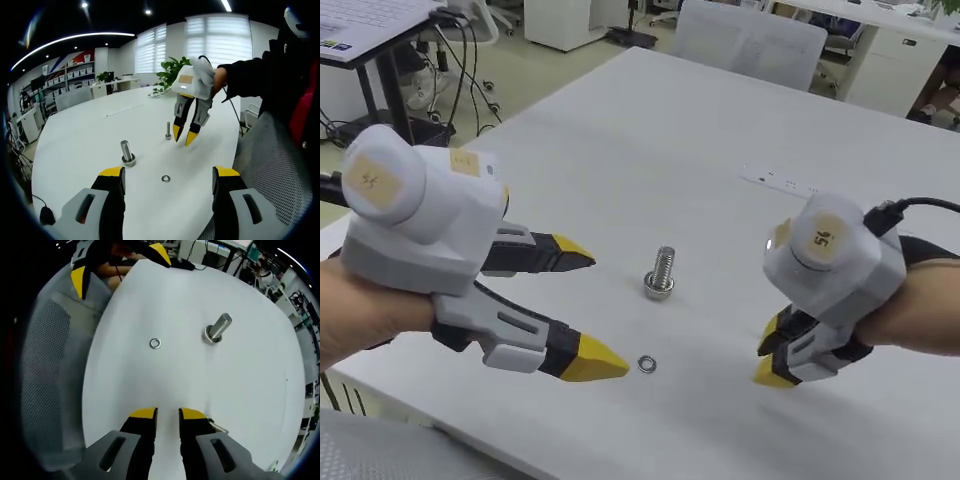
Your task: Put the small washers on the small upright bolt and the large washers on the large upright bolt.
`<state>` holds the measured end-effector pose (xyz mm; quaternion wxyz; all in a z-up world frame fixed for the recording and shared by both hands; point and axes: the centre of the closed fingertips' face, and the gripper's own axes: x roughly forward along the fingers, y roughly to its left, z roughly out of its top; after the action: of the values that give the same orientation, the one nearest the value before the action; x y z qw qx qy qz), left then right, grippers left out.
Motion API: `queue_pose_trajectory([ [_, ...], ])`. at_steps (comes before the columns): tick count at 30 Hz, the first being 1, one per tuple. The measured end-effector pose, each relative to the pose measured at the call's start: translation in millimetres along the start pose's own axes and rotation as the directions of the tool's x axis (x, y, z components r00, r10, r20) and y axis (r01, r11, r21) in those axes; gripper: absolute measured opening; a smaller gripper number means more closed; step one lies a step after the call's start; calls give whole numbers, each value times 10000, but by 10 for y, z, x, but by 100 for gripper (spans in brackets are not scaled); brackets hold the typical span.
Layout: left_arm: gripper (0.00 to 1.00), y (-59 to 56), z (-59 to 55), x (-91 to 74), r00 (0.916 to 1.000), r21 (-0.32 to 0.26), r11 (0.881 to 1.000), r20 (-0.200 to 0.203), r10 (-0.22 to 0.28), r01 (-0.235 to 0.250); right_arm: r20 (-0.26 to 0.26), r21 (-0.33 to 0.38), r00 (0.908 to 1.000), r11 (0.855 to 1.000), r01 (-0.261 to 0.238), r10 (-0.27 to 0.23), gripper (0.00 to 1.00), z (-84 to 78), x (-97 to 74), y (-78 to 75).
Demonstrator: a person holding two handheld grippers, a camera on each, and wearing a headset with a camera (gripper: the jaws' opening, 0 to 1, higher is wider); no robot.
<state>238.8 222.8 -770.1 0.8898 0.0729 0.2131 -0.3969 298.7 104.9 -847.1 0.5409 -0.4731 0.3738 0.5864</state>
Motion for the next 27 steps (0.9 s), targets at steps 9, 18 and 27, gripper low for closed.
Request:
queue_pose_trajectory([
  [9, 70, 1, -1, -48, 9999, 18, 9999, 47, 99, -99, 289, -552, 9994, 9984, -153, 169, 18, 336, 65, 74],
  [18, 70, -22, -10, -69, 9999, 32, 9999, 33, 139, -139, 225, -1164, 9991, 9927, -325, 354, 18, 566, 137, 144],
  [27, 70, -37, -7, -70, 9998, 32, 9998, 50, 192, -192, 79, -1717, 9982, 9835, -573, 595, 18, 740, 265, 190],
])
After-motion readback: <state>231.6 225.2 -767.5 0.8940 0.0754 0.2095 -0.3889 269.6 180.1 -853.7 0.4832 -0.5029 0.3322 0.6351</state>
